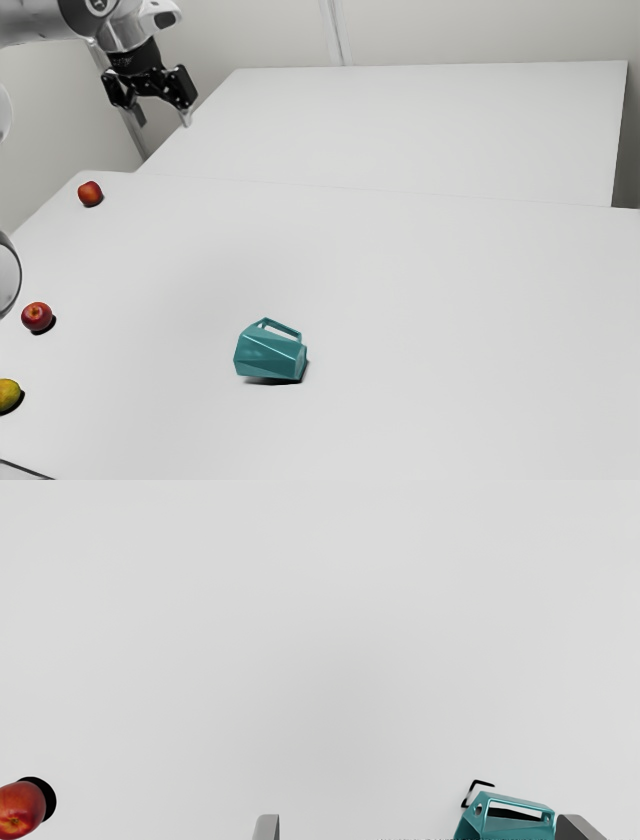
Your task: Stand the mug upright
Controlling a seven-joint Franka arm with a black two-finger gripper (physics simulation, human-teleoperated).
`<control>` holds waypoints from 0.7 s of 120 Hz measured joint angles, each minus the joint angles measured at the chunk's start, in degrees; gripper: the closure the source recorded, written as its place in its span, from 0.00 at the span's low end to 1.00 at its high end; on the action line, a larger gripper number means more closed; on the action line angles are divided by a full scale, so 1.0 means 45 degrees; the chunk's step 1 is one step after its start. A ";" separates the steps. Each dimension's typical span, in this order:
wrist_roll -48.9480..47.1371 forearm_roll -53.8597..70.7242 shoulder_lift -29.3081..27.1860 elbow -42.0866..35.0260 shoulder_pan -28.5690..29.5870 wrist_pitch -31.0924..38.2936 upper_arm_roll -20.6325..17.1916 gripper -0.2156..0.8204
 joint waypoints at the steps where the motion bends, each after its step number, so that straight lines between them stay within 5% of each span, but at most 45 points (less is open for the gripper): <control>1: 0.0004 -0.0021 -0.0001 -0.0001 0.0000 -0.0003 -0.0001 0.21; 32: 0.0135 -0.1196 -0.0267 -0.1035 -0.0048 0.0139 0.0097 0.21; 84: 0.2971 -0.8918 -0.2123 -1.1031 0.0138 0.3967 0.2308 0.21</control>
